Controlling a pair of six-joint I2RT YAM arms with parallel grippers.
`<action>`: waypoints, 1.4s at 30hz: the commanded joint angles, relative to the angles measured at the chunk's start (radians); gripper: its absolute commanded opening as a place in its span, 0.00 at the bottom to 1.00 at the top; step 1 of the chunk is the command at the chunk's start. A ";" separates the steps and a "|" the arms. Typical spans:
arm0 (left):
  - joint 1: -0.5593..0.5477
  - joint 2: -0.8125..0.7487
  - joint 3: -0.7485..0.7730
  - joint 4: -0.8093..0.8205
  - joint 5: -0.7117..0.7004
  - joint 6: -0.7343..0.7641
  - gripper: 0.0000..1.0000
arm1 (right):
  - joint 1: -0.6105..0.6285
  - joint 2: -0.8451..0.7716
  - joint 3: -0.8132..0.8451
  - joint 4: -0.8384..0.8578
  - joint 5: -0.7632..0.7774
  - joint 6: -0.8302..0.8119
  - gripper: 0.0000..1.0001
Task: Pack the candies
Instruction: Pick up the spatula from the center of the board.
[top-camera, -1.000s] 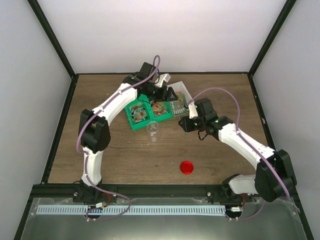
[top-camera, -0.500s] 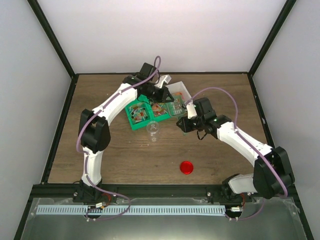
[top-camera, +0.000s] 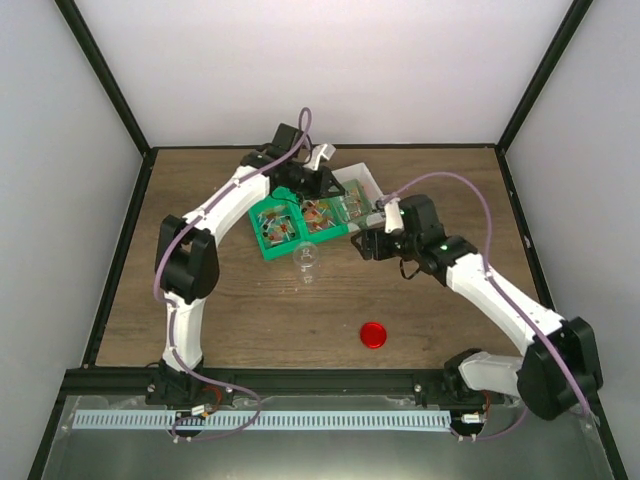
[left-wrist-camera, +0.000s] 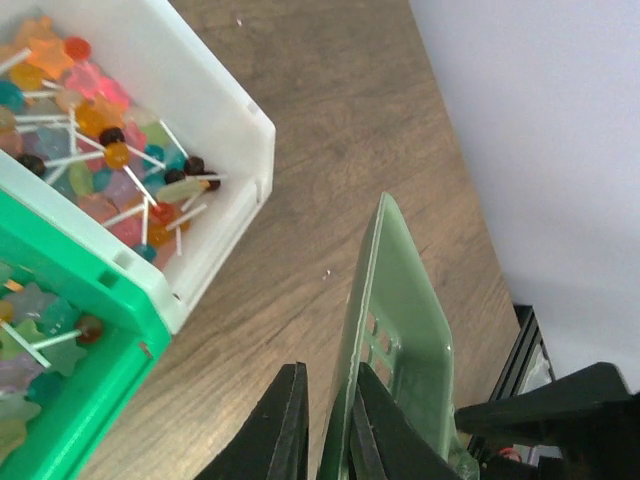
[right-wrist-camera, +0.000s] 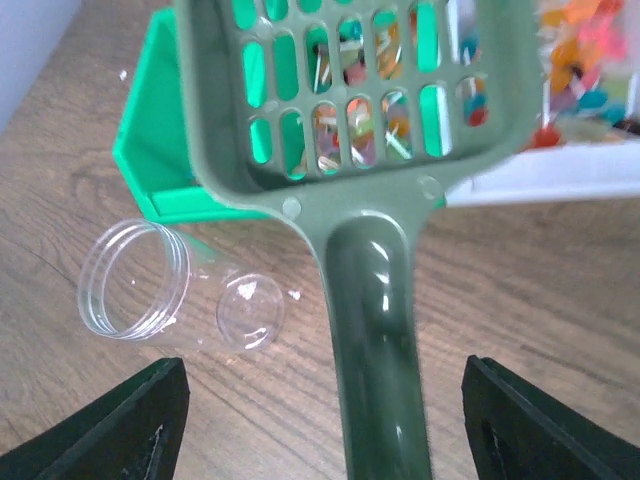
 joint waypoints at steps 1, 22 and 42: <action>0.046 0.027 -0.005 0.101 0.074 -0.040 0.04 | -0.065 -0.113 -0.035 0.079 0.019 0.090 0.82; 0.056 -0.091 -0.310 0.687 0.178 -0.465 0.04 | -0.423 -0.075 -0.358 0.916 -0.674 0.853 0.65; 0.048 -0.094 -0.322 0.685 0.247 -0.457 0.04 | -0.352 0.053 -0.308 0.978 -0.692 0.852 0.39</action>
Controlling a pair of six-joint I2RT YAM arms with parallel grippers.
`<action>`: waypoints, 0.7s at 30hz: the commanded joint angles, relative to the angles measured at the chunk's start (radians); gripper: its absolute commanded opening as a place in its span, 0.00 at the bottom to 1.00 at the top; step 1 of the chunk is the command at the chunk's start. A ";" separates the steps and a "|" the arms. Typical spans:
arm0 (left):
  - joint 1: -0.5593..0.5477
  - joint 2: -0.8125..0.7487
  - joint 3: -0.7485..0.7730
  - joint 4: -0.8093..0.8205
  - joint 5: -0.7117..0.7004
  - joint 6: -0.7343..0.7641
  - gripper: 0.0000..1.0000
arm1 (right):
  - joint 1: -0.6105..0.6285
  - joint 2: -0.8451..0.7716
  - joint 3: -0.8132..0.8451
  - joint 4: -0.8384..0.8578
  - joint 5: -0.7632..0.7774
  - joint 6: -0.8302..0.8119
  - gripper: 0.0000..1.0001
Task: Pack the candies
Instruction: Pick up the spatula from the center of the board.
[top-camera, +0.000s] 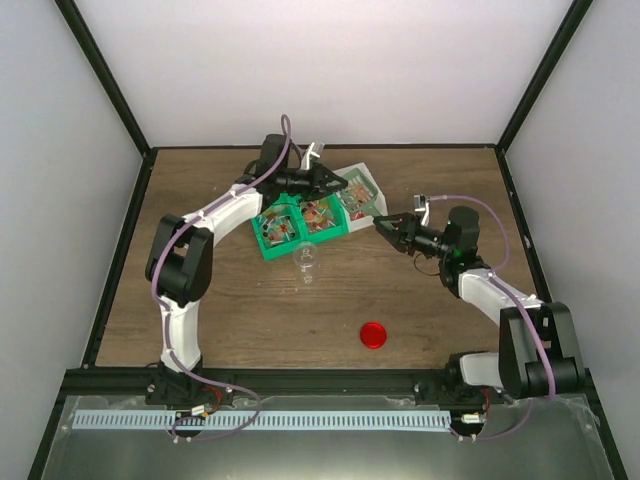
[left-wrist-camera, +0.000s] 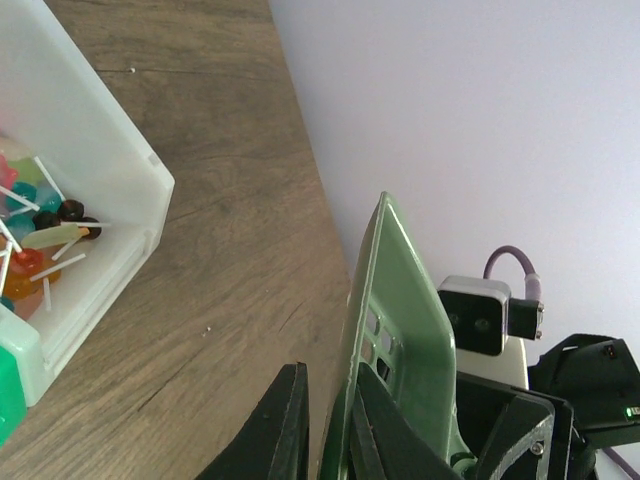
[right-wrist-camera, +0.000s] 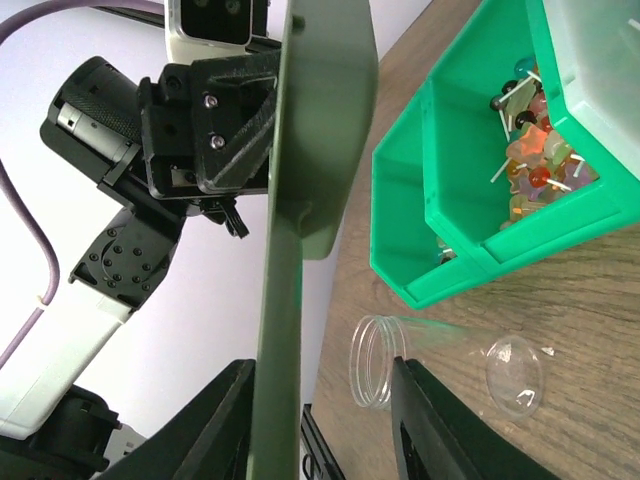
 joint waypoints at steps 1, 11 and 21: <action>-0.007 -0.041 -0.012 0.018 0.044 0.007 0.04 | 0.007 0.008 0.045 0.046 -0.013 0.005 0.39; -0.006 -0.050 -0.033 0.020 0.051 0.017 0.04 | 0.007 0.039 0.068 0.064 -0.014 0.020 0.32; -0.007 -0.043 -0.029 0.015 0.031 0.015 0.04 | 0.012 0.056 0.071 0.081 -0.038 0.032 0.20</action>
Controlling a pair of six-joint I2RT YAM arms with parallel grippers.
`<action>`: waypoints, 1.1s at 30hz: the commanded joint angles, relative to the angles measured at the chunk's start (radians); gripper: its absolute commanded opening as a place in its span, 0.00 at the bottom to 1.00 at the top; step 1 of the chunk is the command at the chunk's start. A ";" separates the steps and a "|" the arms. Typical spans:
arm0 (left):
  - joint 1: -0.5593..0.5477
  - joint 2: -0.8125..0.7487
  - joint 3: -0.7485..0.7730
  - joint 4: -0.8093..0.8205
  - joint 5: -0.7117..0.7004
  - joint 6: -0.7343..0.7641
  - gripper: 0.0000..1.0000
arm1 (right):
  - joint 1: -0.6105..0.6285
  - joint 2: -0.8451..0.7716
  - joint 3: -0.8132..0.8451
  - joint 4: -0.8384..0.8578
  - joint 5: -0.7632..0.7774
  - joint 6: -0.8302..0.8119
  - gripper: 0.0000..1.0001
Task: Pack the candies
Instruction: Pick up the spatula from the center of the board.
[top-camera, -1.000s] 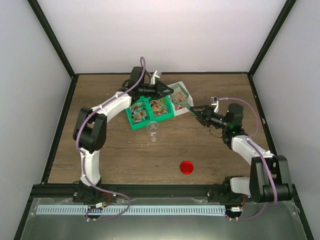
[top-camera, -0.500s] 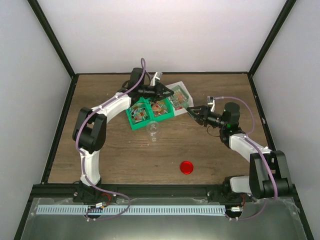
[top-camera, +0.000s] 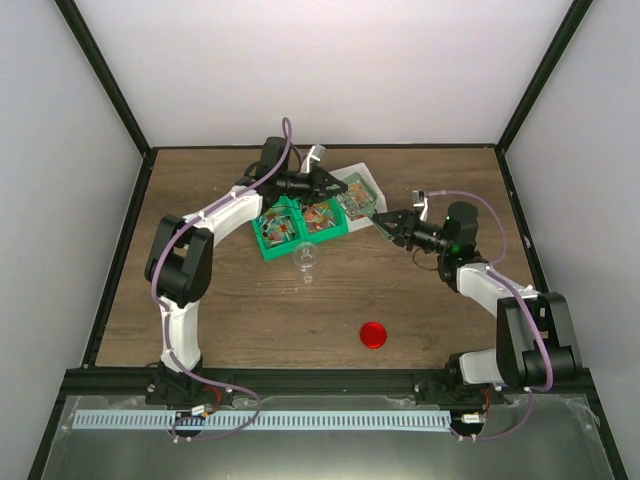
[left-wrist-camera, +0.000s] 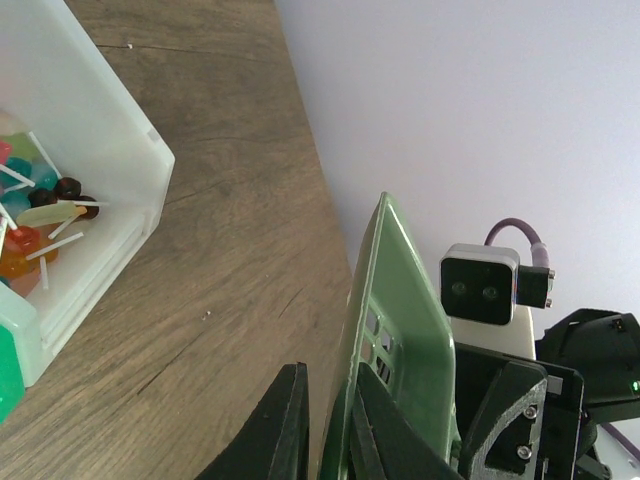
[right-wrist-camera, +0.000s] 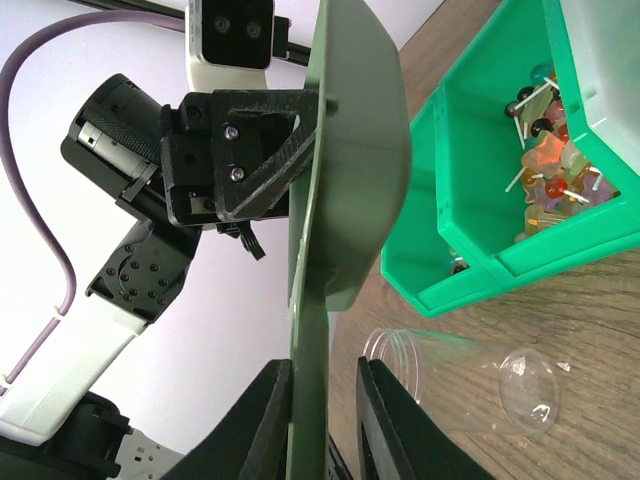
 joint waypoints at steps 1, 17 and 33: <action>-0.004 -0.033 -0.002 0.013 0.005 0.008 0.04 | 0.012 0.001 0.034 0.032 -0.024 0.005 0.20; -0.003 -0.027 -0.010 0.010 -0.009 0.009 0.04 | 0.017 -0.016 0.008 0.040 -0.038 0.010 0.05; -0.003 -0.029 -0.034 0.015 -0.006 0.017 0.04 | 0.017 -0.013 -0.007 0.116 -0.063 0.057 0.13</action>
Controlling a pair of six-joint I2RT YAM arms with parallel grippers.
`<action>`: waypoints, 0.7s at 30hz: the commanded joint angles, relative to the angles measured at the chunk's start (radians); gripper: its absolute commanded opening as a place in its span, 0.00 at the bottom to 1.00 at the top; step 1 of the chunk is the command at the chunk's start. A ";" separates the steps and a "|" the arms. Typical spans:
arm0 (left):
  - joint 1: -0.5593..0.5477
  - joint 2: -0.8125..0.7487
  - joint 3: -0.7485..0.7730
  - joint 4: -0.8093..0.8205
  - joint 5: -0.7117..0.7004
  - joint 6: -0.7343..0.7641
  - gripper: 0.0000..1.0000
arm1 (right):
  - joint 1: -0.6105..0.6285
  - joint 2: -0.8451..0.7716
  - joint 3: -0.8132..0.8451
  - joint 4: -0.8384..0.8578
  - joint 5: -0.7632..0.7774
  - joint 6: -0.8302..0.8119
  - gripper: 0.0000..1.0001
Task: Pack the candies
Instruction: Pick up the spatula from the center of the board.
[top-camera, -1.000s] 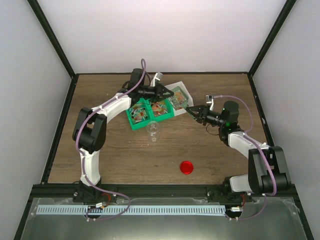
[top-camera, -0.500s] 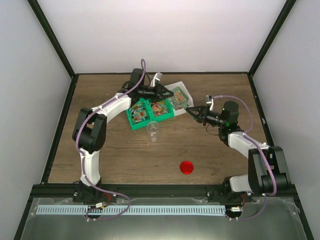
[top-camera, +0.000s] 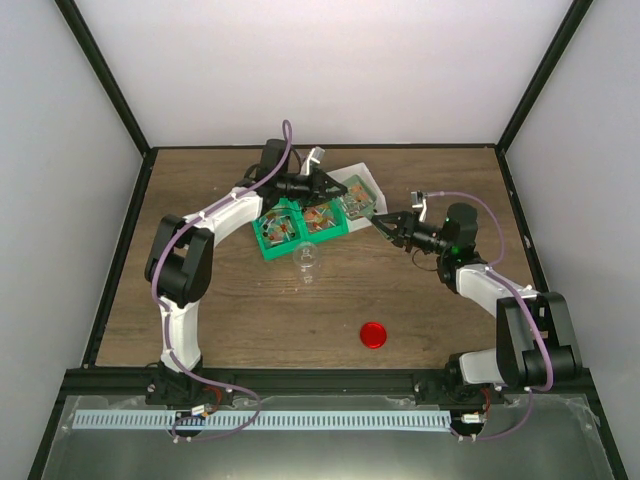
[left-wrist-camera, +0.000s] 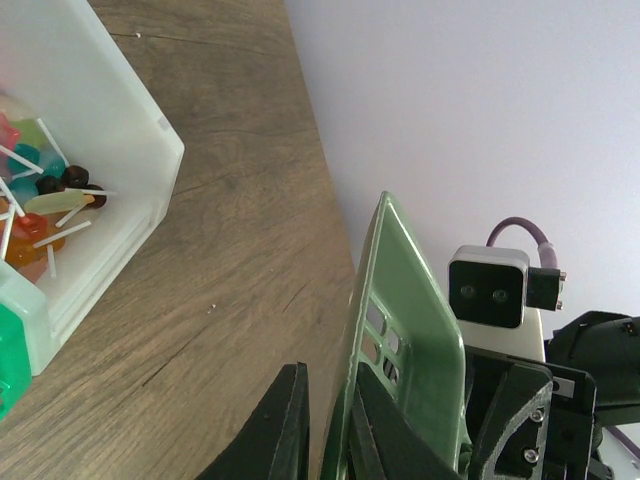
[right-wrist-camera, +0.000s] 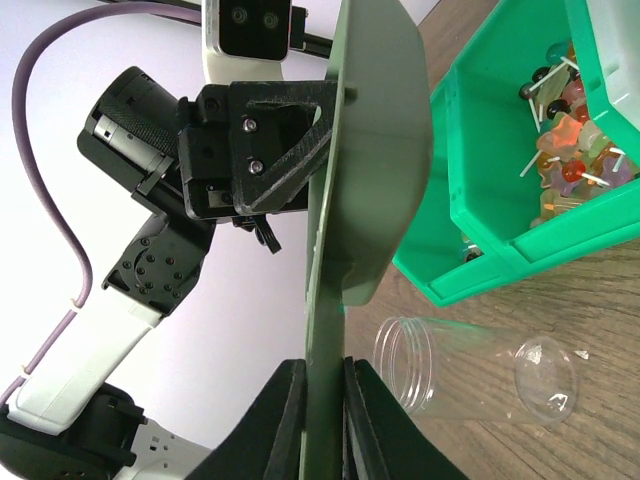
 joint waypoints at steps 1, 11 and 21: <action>-0.003 -0.028 -0.019 0.015 -0.005 0.015 0.04 | 0.009 -0.012 0.001 0.081 -0.044 0.015 0.13; -0.003 -0.031 -0.020 0.019 -0.012 0.013 0.04 | 0.010 -0.015 -0.009 0.078 -0.060 0.012 0.16; -0.003 -0.037 -0.032 0.015 -0.016 0.022 0.04 | 0.010 -0.019 -0.016 0.082 -0.074 0.011 0.23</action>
